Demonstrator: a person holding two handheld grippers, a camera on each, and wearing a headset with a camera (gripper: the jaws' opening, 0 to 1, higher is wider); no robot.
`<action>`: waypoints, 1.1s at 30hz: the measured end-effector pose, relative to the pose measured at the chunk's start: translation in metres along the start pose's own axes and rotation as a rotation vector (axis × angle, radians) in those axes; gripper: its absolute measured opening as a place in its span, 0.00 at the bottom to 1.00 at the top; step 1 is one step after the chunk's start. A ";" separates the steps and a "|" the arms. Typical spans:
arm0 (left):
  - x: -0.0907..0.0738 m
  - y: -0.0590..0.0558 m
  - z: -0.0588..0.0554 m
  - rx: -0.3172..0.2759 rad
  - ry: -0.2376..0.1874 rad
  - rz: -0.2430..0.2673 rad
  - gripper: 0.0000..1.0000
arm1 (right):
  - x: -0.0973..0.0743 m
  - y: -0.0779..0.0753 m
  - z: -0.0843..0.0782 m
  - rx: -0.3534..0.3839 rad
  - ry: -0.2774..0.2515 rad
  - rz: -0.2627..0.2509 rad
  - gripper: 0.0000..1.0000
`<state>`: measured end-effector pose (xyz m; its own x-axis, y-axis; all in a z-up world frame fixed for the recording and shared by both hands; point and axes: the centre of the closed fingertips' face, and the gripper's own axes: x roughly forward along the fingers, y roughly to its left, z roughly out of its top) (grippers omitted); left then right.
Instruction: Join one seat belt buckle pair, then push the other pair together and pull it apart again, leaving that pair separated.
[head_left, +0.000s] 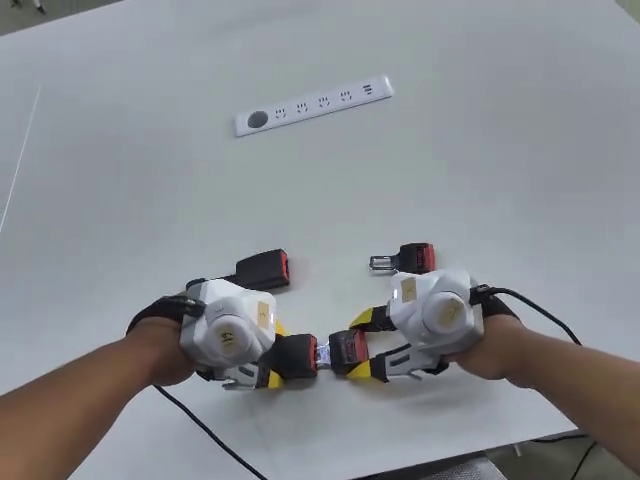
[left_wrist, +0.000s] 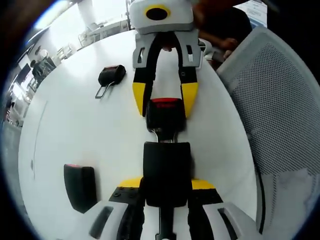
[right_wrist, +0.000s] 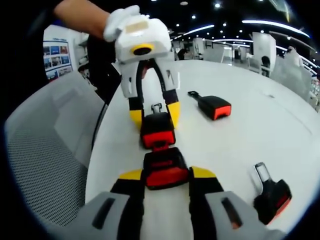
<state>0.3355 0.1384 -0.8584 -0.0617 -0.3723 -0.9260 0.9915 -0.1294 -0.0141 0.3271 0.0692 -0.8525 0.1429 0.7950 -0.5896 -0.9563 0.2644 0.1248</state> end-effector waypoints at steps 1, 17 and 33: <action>0.000 0.000 0.000 -0.003 0.001 0.001 0.34 | 0.000 0.000 0.000 0.004 -0.001 -0.006 0.33; 0.002 -0.001 0.001 -0.018 0.013 0.010 0.34 | 0.011 0.003 0.011 0.067 -0.006 -0.078 0.33; -0.001 -0.002 -0.002 -0.032 -0.045 0.009 0.34 | 0.010 0.006 0.007 0.001 0.029 -0.082 0.34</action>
<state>0.3339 0.1405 -0.8584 -0.0569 -0.4147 -0.9082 0.9952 -0.0963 -0.0184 0.3248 0.0824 -0.8527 0.2130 0.7543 -0.6210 -0.9416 0.3282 0.0756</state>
